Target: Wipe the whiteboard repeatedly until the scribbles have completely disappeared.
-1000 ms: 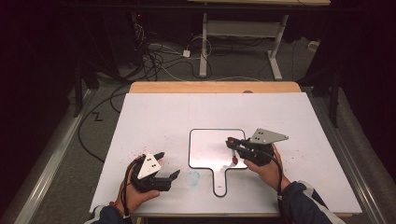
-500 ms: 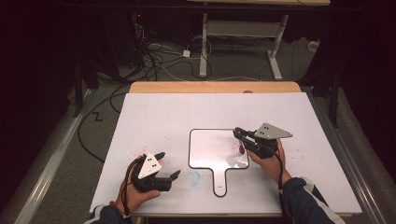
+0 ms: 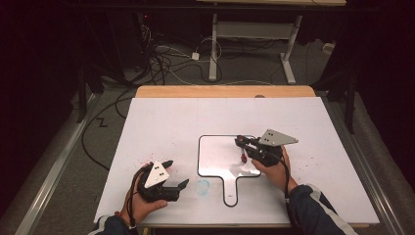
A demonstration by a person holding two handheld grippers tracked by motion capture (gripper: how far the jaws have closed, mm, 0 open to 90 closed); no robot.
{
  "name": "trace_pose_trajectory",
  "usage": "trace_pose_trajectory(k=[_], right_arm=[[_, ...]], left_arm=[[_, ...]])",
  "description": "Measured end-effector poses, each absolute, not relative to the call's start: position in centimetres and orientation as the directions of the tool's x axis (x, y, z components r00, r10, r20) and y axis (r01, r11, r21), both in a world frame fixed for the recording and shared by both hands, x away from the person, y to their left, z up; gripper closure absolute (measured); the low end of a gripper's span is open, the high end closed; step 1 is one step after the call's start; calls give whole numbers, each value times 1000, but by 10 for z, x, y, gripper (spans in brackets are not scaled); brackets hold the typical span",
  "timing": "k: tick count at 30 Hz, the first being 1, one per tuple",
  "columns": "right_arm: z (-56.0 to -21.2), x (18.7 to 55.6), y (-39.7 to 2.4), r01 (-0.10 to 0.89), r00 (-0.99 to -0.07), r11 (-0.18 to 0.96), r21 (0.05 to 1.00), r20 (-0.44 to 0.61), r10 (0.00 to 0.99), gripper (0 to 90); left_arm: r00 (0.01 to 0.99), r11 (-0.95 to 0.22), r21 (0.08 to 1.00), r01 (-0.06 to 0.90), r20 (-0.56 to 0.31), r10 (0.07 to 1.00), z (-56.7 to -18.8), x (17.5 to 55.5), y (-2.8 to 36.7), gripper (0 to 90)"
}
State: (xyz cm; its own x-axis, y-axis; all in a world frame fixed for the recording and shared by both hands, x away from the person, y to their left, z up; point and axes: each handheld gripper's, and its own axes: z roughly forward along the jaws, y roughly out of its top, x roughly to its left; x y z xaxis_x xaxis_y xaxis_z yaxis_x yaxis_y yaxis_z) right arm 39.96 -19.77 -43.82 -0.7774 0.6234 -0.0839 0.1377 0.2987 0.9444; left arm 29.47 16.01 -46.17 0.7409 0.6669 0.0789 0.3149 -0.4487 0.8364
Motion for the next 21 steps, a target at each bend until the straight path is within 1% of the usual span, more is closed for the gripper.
trace_pose_trajectory(k=[4,7,10,13,15,16,18,21], right_arm=[[-439,415,-209,124,-729,309,943,-124,673,814],[-439,423,-214,139,-710,291,947,-109,696,814],[-440,421,-211,155,-726,266,951,-73,684,814],[-441,413,-200,175,-774,249,953,-23,633,814],[-441,408,-193,176,-800,250,952,-10,600,814],[-441,407,-190,168,-809,261,950,-19,588,814],[-440,408,-189,157,-809,276,948,-37,587,814],[-440,416,-197,163,-774,280,946,-53,631,814]], left_arm=[[743,-448,837,315,77,665,-462,295,160,184],[743,-449,835,317,75,665,-462,296,160,184],[744,-448,836,316,75,664,-462,295,160,184],[744,-450,835,317,75,664,-462,296,160,184],[744,-449,836,315,76,663,-462,295,159,184],[745,-450,836,315,76,663,-462,295,159,184],[746,-453,835,313,79,662,-462,294,159,184],[746,-451,835,315,76,662,-462,294,159,184]])
